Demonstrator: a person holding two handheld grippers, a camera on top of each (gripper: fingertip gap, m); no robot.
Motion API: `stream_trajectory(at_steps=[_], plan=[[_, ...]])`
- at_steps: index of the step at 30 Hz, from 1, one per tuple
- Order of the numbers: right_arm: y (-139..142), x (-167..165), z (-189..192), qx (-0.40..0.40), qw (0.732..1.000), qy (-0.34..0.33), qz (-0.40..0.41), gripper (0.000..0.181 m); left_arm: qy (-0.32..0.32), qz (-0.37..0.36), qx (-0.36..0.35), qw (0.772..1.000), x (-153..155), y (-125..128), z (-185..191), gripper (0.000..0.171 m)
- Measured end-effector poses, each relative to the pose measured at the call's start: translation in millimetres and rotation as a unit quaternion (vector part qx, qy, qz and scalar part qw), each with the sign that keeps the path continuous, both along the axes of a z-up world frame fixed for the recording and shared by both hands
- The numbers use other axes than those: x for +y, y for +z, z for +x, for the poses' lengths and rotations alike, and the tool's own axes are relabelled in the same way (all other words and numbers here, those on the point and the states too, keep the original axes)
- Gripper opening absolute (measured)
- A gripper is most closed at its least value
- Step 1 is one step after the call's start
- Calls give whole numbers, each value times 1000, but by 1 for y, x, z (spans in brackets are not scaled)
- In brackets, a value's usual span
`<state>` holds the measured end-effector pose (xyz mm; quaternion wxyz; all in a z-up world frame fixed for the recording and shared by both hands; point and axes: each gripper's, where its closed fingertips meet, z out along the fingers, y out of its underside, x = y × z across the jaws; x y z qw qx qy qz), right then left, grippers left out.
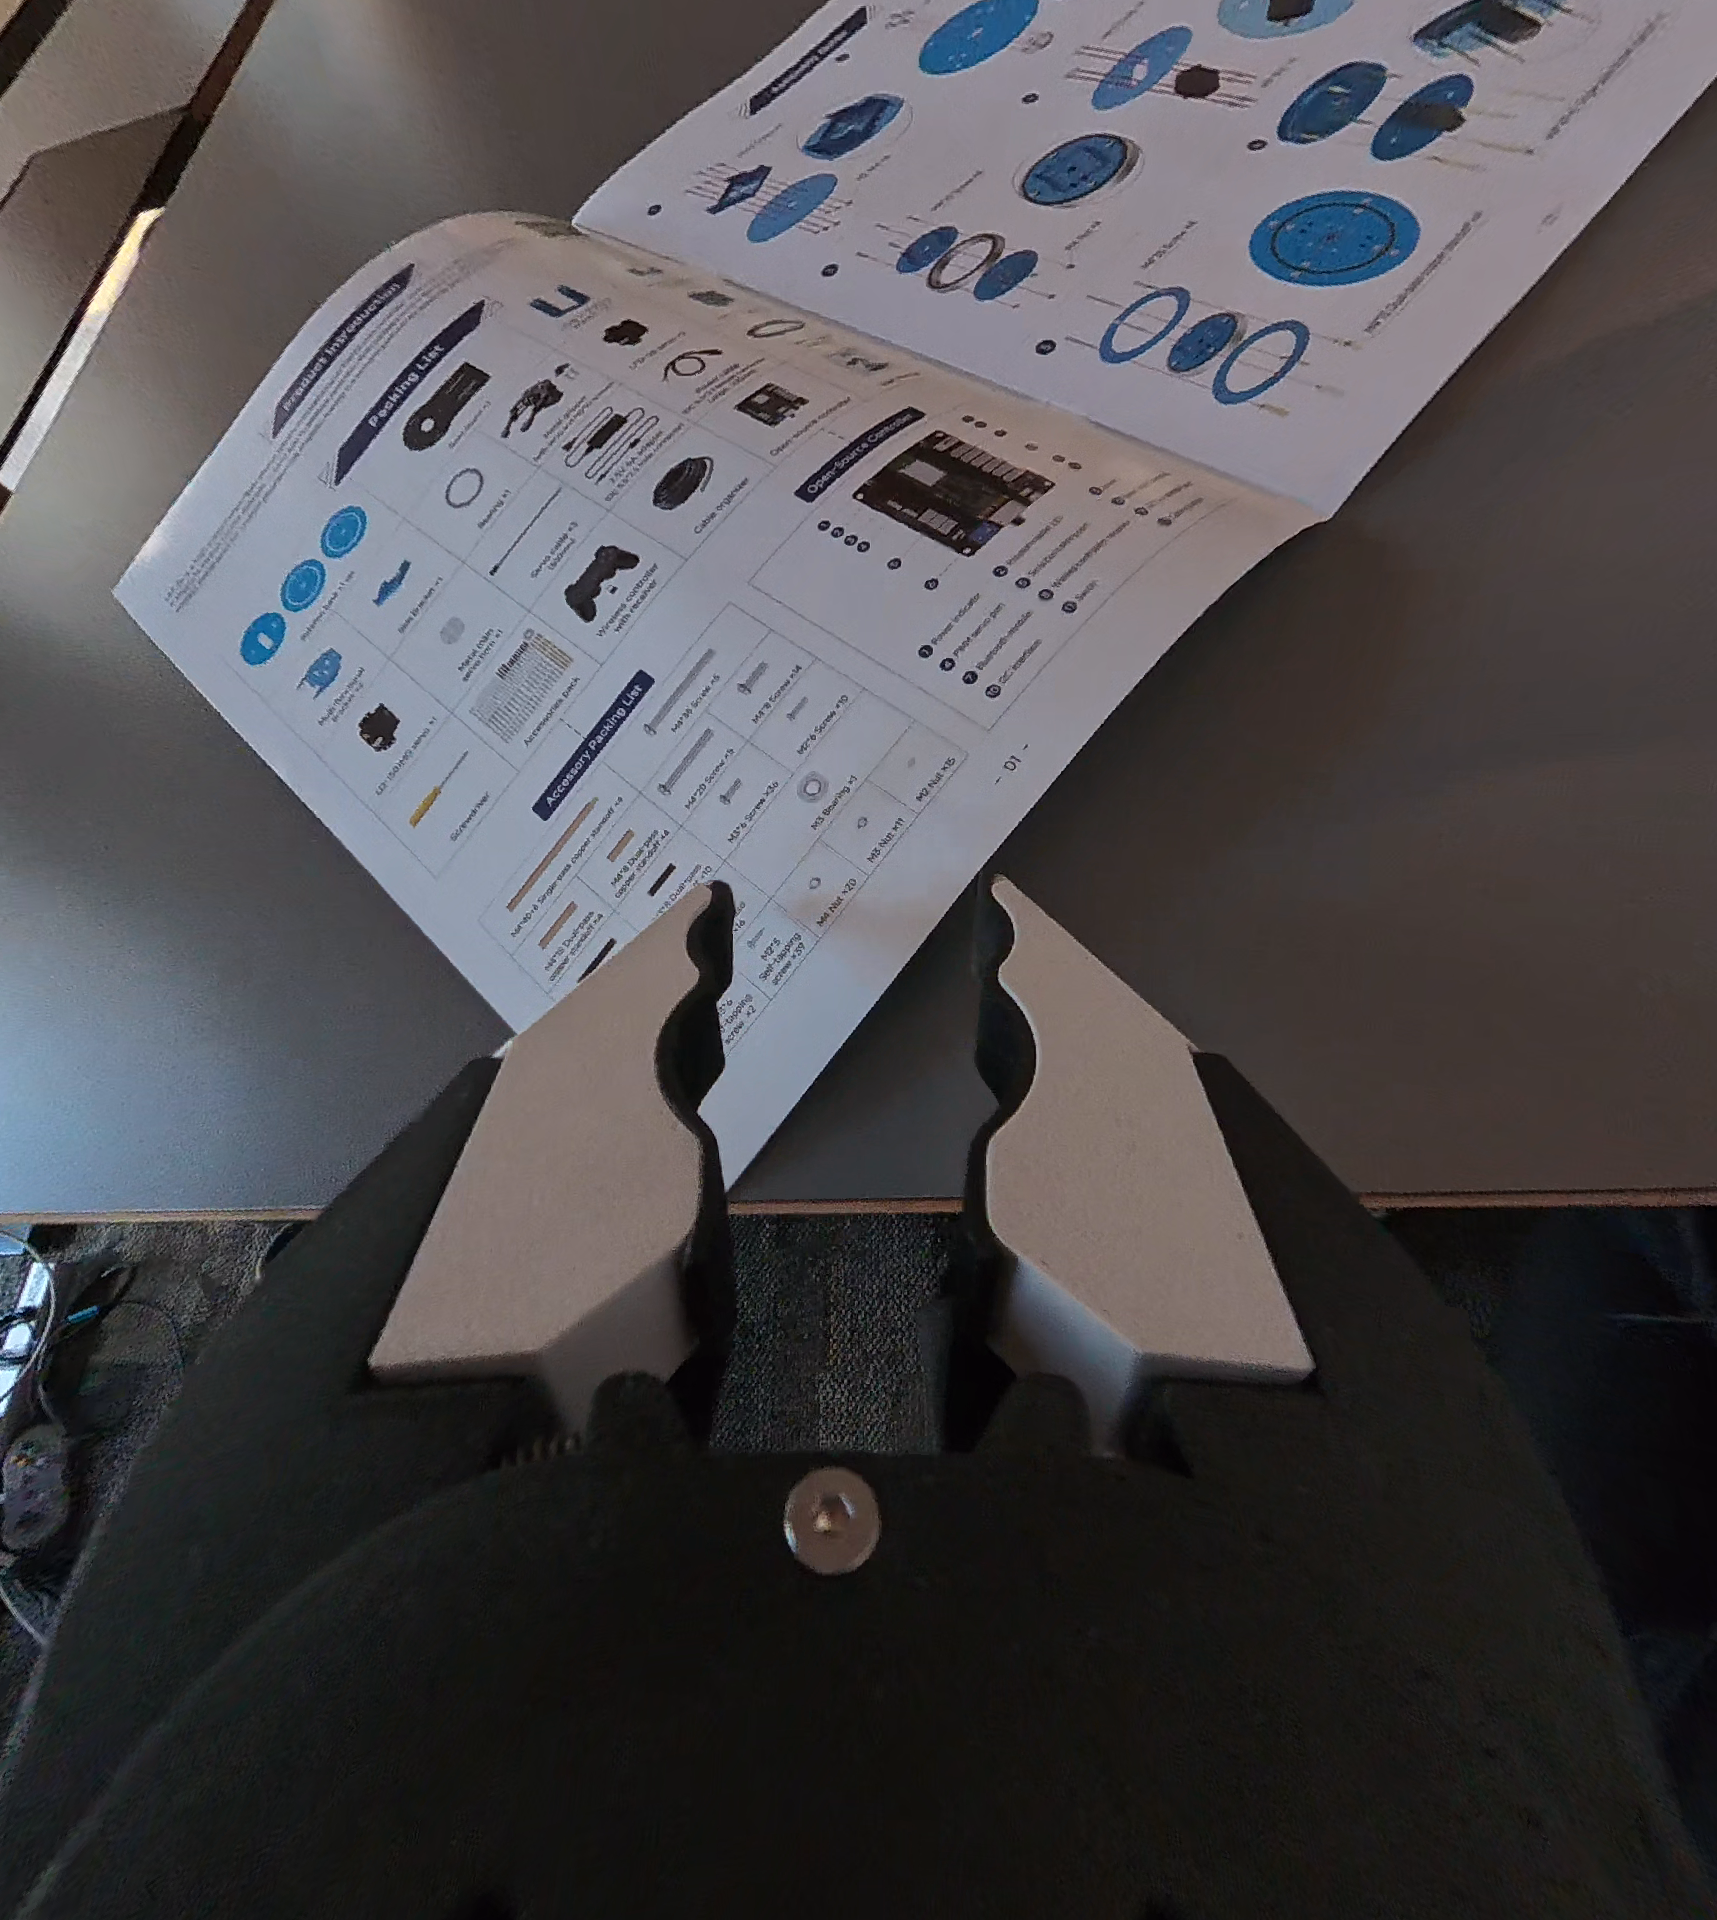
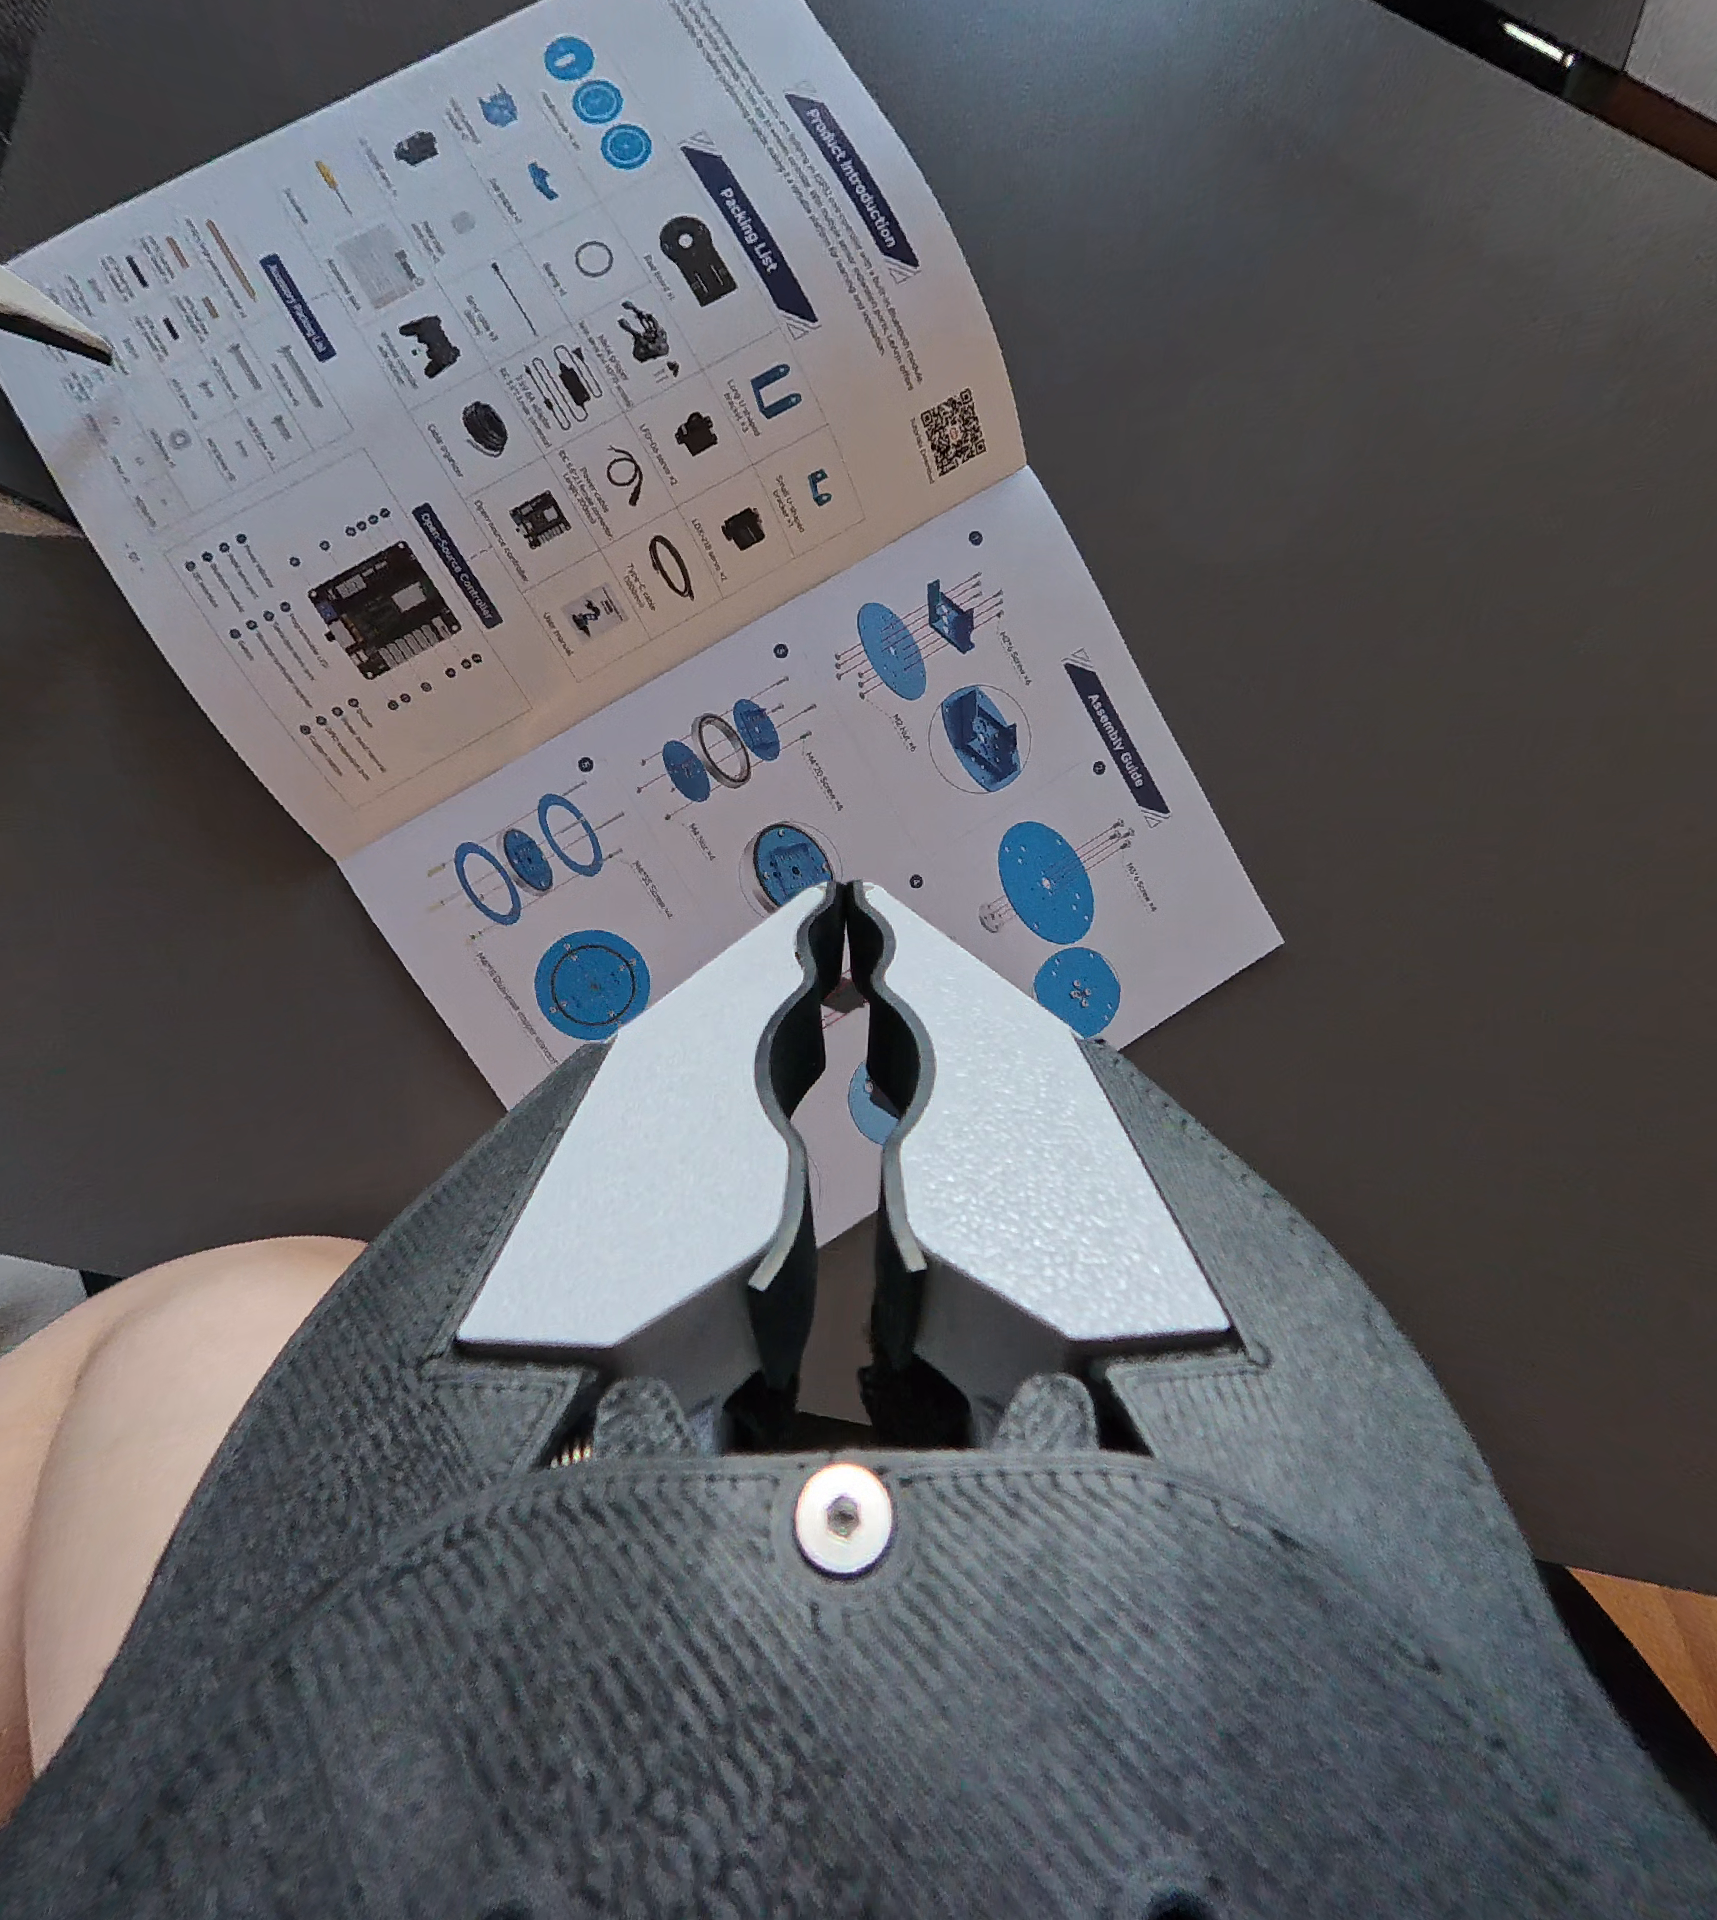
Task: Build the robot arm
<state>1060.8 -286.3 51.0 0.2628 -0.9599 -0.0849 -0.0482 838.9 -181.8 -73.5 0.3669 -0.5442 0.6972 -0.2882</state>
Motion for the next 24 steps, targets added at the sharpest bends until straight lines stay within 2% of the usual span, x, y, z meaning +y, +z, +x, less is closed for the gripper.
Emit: stream_trajectory(at_steps=[5,11,15,18,24], plan=[[0,-1,6,6,1000,-11,6,0,-1,-13,-16,1000,4,10,-5,46],[3,-1,5,6,1000,-8,13,0,-31,-35,-44,998,-15,30,-6,44],[2,2,7,5,1000,-15,10,0,-32,-32,-42,998,-17,23,-4,42],[1,3,6,6,1000,-11,5,0,-39,-57,-30,997,-23,16,-2,42],[-1,4,6,6,1000,-14,-1,0,-40,-46,-41,997,-23,25,-4,39]])
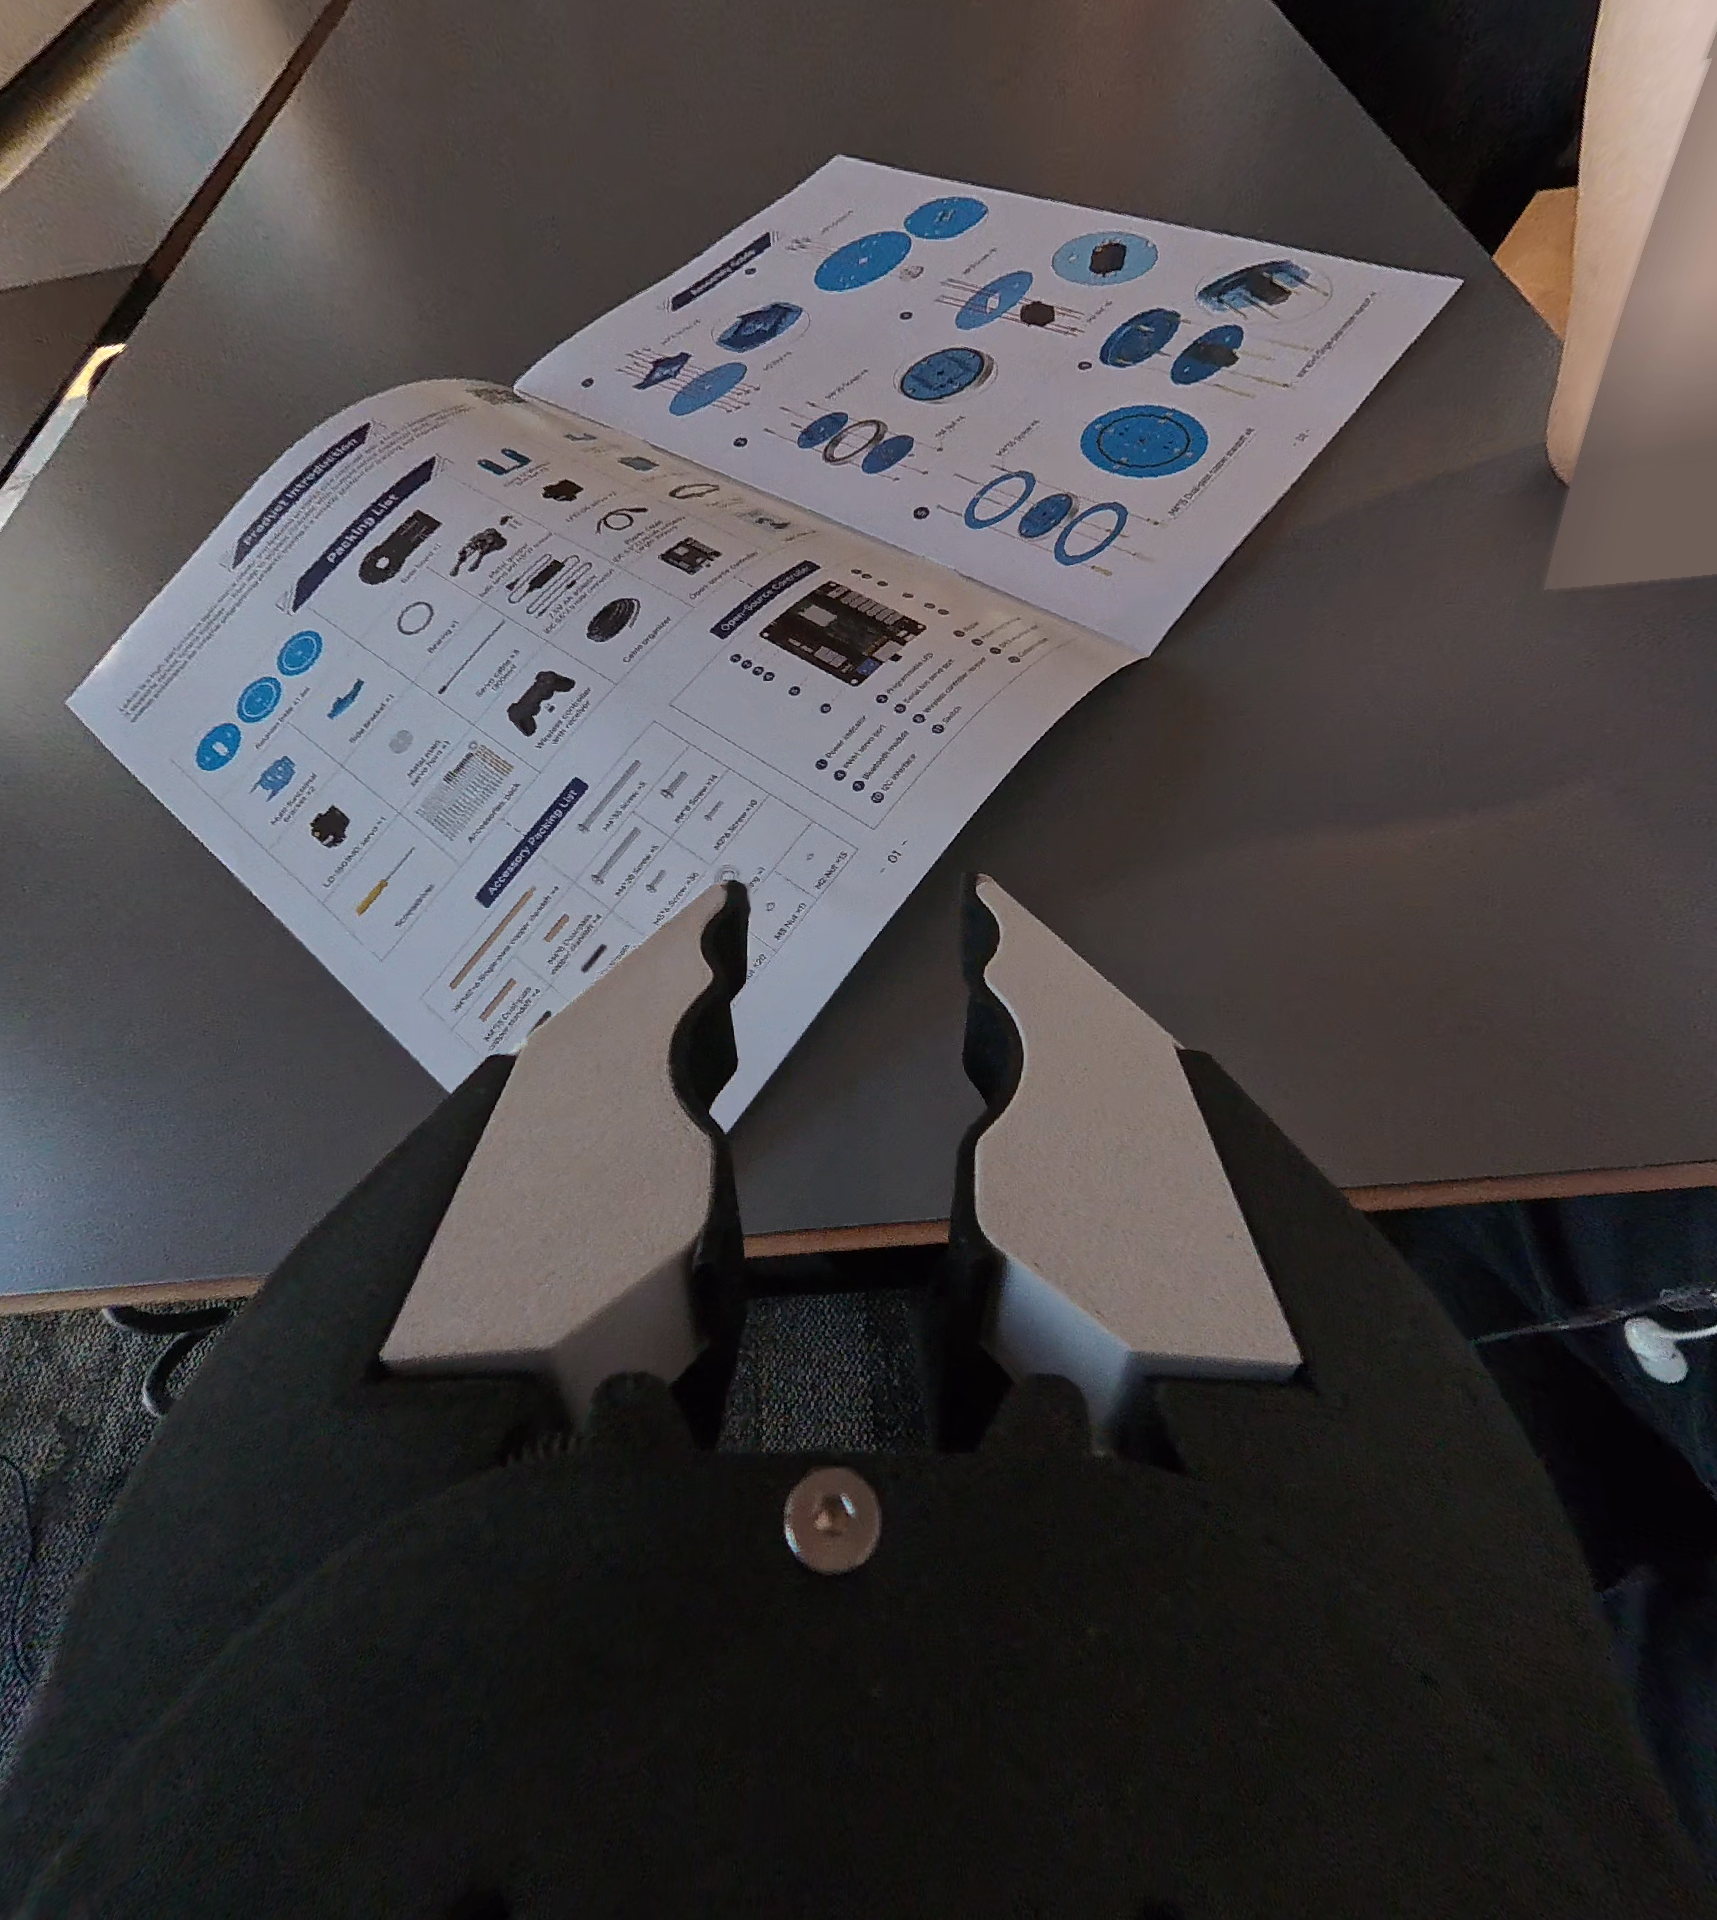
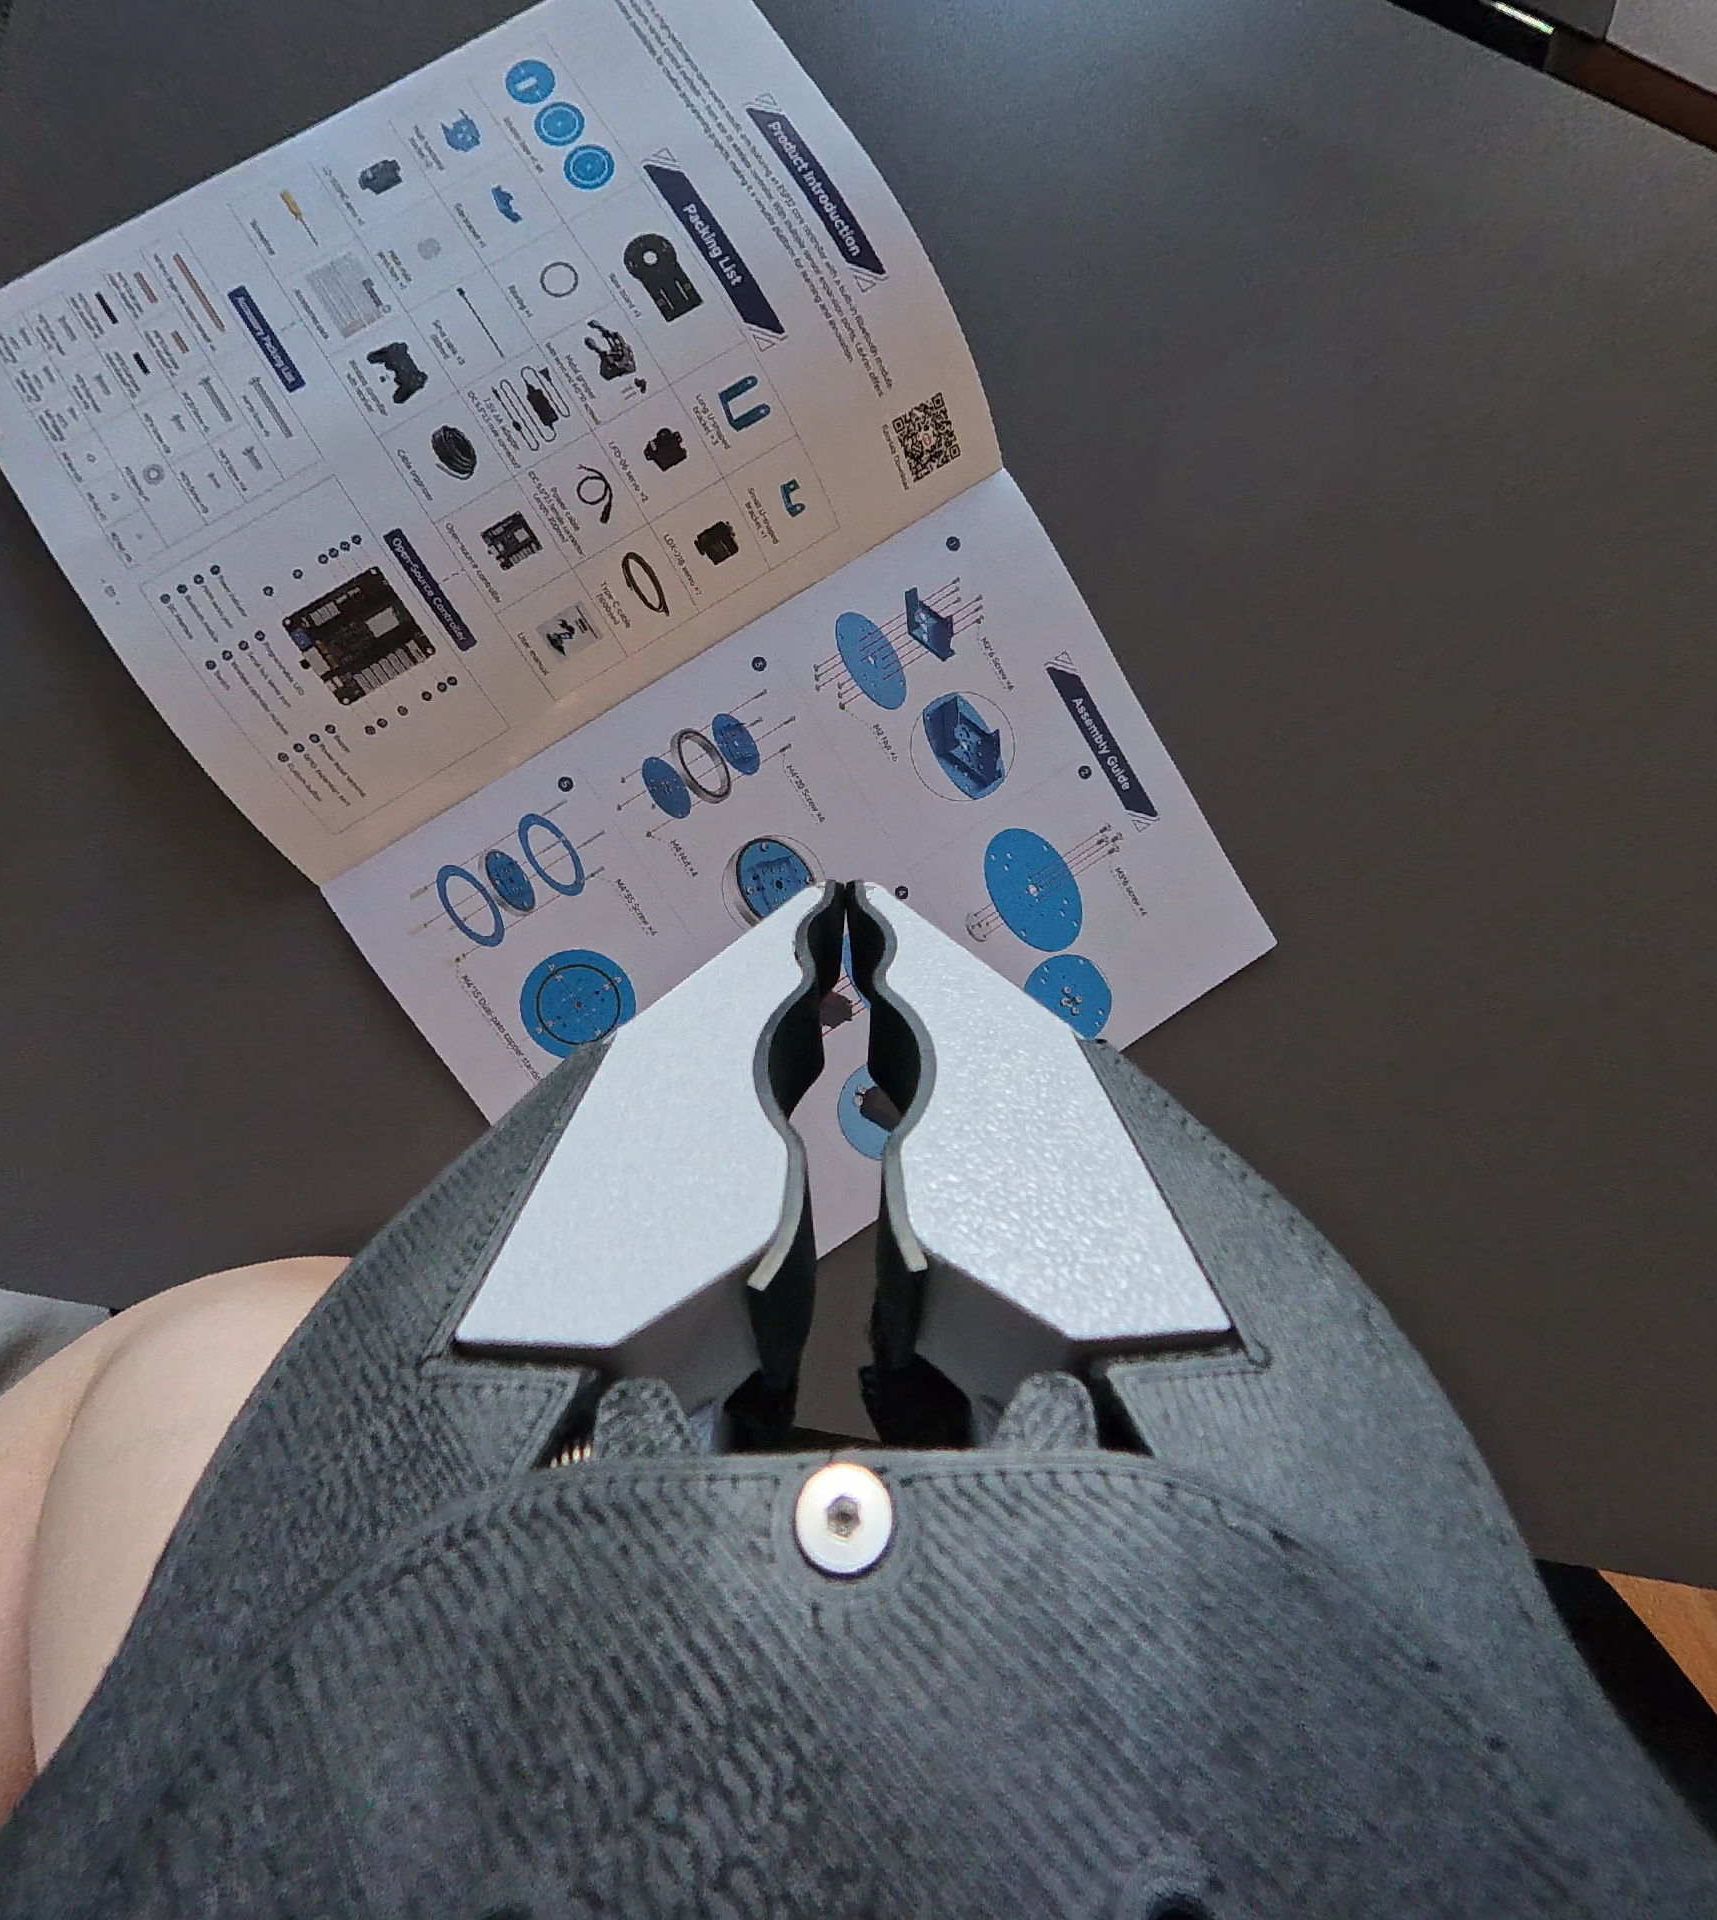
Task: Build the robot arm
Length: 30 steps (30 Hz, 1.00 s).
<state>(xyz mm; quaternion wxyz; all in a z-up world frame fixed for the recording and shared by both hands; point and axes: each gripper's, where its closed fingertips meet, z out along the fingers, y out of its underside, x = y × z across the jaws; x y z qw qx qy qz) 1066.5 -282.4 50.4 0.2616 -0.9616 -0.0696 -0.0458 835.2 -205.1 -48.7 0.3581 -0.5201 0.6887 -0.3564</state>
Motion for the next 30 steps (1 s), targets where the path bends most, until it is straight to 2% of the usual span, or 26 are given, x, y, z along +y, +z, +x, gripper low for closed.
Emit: stream_trajectory(at_steps=[9,21,28,30], plan=[[-1,3,-2,-1,1000,4,-4,0,11,-33,-24,999,8,16,-5,38],[1,6,-5,-6,1000,11,-4,0,27,-38,-51,998,18,34,-11,38],[25,25,3,-46,998,-2,51,0,18,-90,-69,993,18,44,-12,40],[36,39,0,-67,995,2,73,0,14,-124,-86,988,16,59,-13,41]])
